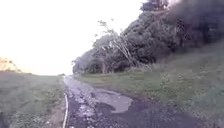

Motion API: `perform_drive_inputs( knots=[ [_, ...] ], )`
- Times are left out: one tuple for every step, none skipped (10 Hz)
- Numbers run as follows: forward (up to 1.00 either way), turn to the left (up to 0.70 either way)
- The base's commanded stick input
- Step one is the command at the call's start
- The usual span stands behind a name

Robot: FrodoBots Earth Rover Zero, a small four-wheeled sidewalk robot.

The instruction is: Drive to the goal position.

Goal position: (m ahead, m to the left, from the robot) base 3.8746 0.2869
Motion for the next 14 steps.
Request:
perform_drive_inputs(
  knots=[
    [0.70,0.00],
    [0.70,0.00],
    [0.70,0.00],
    [0.70,0.00],
    [0.70,0.00],
    [0.70,0.00],
    [0.70,0.00],
    [0.70,0.00],
    [0.70,0.00],
    [0.70,0.00],
    [0.70,0.00],
    [0.70,0.00],
    [0.70,0.00],
    [0.70,0.00]
  ],
)
